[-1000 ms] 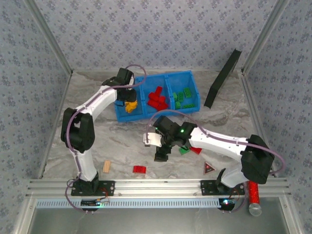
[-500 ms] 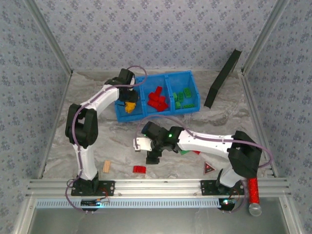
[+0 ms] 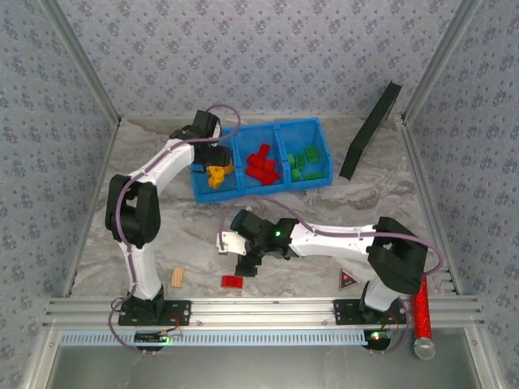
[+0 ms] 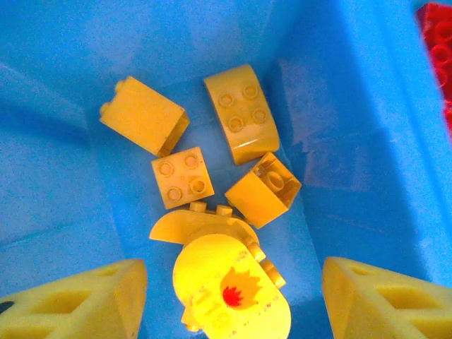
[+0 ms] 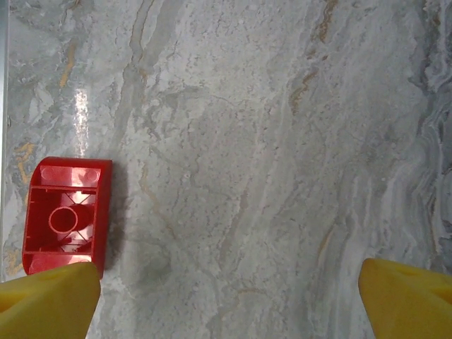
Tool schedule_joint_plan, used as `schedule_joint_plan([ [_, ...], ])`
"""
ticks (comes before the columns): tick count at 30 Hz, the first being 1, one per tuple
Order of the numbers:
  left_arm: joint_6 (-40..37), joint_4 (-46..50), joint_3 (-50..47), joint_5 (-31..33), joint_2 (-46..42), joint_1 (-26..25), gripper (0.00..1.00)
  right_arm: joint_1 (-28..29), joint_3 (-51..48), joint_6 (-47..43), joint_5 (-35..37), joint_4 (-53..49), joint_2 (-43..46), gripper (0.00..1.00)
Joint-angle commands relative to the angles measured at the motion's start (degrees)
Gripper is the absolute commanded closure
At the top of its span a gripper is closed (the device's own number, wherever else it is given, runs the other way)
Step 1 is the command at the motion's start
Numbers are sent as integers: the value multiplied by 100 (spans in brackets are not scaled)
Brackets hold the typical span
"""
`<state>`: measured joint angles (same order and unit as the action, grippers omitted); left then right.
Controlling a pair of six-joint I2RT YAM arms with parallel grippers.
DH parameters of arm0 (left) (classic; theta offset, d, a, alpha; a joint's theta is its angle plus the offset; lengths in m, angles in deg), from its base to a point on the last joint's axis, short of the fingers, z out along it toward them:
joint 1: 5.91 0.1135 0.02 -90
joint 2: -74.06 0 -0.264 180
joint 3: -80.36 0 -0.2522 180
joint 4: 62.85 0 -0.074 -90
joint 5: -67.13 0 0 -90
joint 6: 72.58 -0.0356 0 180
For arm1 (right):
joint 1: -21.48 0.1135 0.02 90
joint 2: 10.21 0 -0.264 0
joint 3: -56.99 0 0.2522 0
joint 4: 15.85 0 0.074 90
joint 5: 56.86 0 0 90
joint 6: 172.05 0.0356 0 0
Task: Sort the legos into containers by color
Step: Pick up the lego from the bottom-center of the table.
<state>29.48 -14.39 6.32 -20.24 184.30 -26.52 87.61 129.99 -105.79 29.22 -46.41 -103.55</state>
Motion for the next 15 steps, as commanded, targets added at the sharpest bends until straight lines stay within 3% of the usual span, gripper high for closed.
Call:
schedule_joint_plan([
  [1, -119, 93, 52, 103, -629, 56, 32, 131, -71, 88, -175, 314, -109, 4],
  [10, -133, 221, -267, 257, -1606, 96, 30, 555, -185, 305, -220, 600, -329, 4],
  [15, -148, 314, -400, 316, -2208, 109, 28, 821, -271, 449, 166, 809, -489, 5],
])
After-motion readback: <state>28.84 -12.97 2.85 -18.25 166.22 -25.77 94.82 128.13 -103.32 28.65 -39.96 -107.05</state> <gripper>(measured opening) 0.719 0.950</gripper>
